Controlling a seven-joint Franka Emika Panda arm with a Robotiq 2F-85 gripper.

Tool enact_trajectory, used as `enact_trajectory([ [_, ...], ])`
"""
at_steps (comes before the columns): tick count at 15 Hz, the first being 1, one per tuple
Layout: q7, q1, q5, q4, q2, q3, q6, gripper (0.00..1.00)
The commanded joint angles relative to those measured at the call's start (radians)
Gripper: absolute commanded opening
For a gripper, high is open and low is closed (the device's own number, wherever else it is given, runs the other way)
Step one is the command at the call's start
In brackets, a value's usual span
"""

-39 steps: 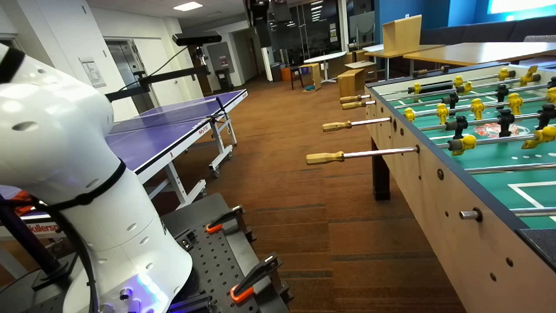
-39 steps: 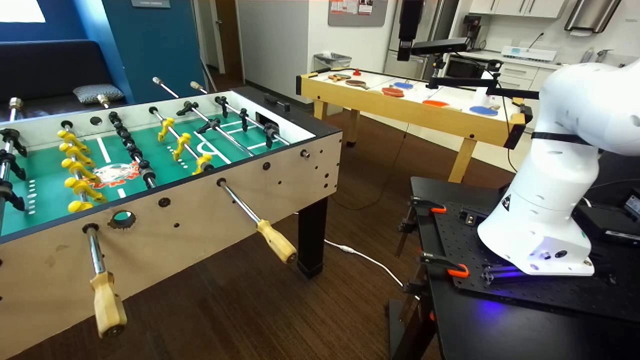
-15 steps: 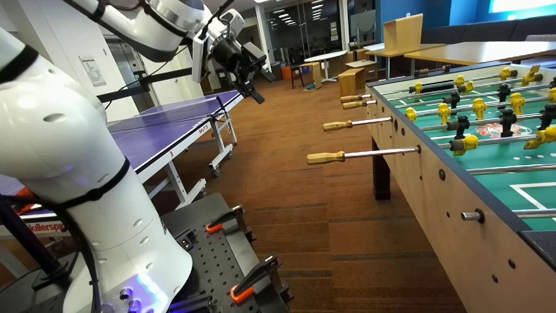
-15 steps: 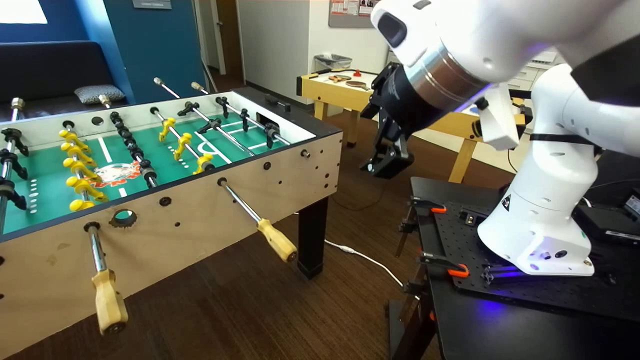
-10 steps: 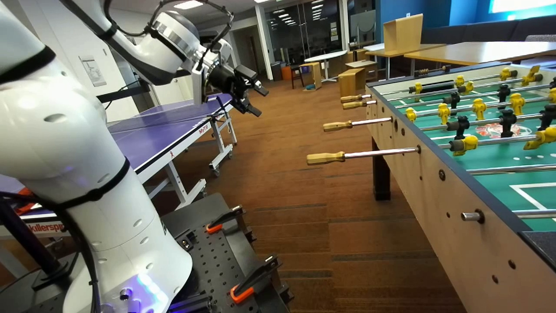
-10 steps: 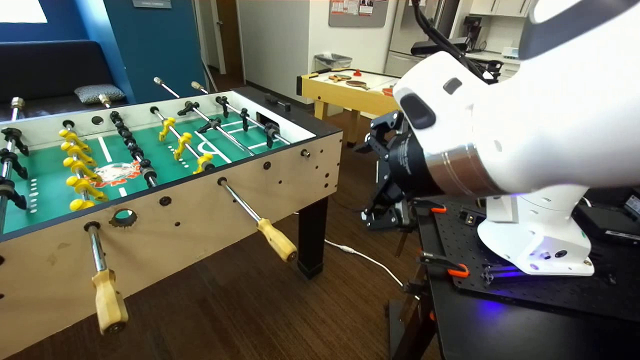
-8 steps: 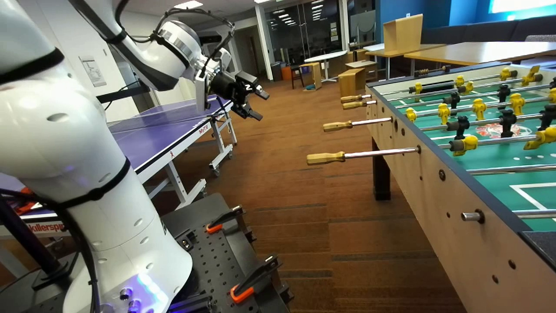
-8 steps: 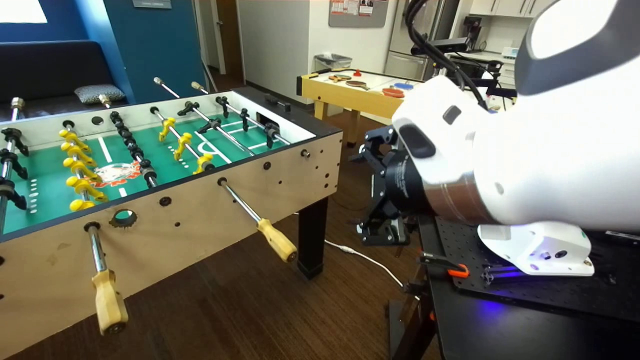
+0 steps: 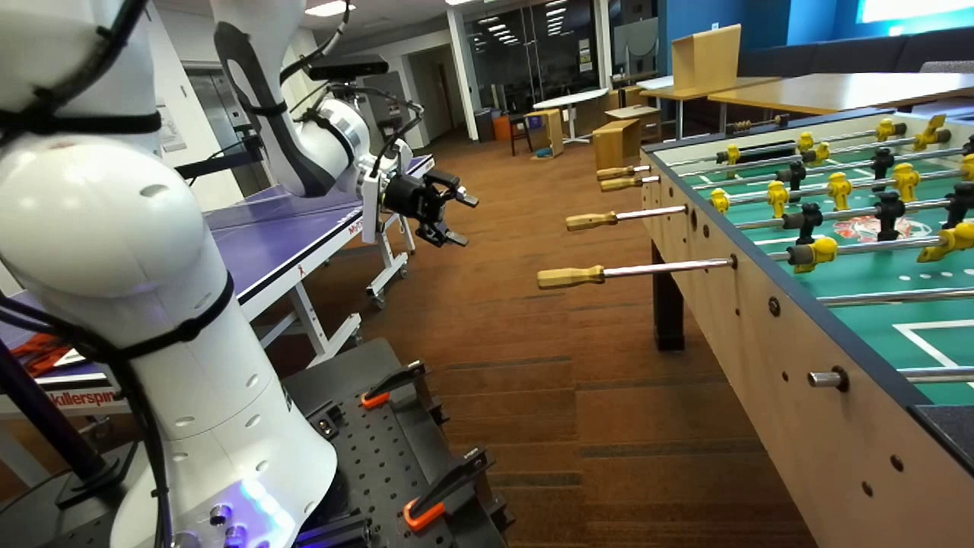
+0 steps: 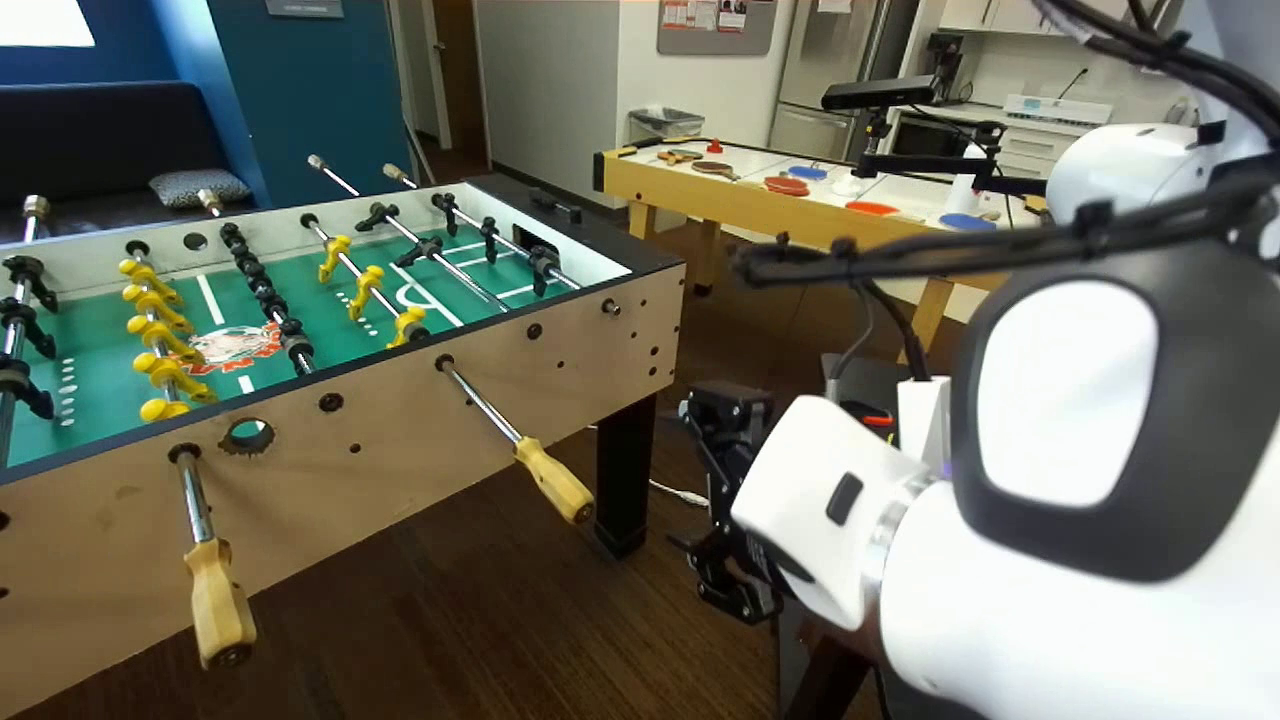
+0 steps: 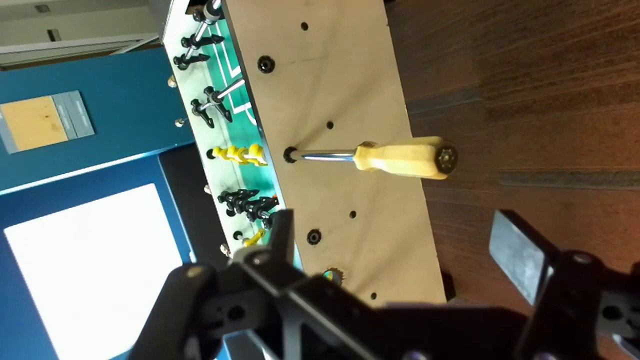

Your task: Turn the rod on the right side of the foosball table

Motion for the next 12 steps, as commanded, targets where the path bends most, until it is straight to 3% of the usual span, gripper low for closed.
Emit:
enact_trajectory([
  [1, 0.038, 0.106, 0.000, 0.103, 0.170, -0.086, -0.074, 1.00],
  [2, 0.034, 0.121, 0.025, 0.113, 0.185, -0.104, -0.060, 1.00],
  [3, 0.017, 0.119, 0.012, 0.058, 0.117, -0.110, -0.014, 1.00],
  [9, 0.028, 0.141, 0.020, 0.101, 0.181, -0.134, -0.015, 1.00],
  [12, 0.007, 0.206, 0.000, 0.143, 0.249, -0.180, -0.181, 1.00],
])
